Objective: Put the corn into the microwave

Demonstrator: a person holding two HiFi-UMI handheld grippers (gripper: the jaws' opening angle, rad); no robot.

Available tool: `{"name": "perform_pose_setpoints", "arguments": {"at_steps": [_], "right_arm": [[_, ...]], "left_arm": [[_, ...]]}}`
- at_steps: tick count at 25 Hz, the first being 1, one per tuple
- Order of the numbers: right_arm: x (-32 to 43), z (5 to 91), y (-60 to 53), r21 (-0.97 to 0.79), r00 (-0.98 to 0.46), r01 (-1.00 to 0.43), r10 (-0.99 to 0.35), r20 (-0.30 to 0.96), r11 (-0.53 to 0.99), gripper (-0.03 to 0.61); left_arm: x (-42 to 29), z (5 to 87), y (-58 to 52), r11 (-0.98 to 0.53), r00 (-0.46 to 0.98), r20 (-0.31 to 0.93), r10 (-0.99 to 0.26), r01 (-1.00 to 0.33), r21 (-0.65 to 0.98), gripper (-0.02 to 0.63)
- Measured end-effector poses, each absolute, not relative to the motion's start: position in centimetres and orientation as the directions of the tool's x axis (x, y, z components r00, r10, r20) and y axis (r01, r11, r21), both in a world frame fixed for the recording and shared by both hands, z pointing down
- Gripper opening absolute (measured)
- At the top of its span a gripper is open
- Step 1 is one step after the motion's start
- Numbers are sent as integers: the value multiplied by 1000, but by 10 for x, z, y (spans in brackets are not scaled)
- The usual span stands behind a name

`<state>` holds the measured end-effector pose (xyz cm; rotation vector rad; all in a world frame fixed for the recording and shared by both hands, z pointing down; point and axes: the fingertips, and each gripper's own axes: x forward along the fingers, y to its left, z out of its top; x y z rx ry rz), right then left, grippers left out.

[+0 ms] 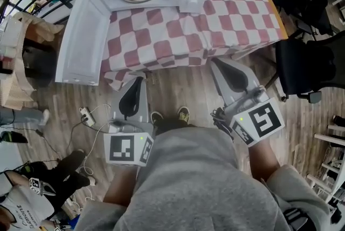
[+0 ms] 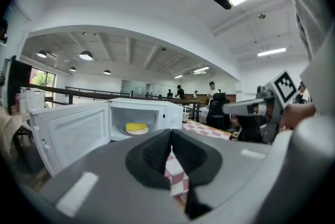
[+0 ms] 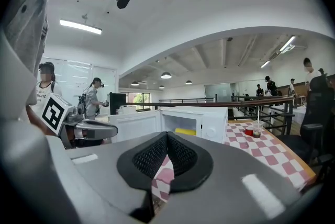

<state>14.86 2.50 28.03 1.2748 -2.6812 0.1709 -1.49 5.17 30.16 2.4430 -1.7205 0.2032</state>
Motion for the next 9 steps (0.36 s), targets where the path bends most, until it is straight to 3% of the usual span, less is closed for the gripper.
{"name": "perform_pose_setpoints", "arguments": {"at_steps": [9], "right_arm": [[142, 281, 30, -22, -626, -772, -753, 204, 636, 0]], "left_arm": [[-18, 299, 56, -331, 333, 184, -925, -943, 46, 11]]}}
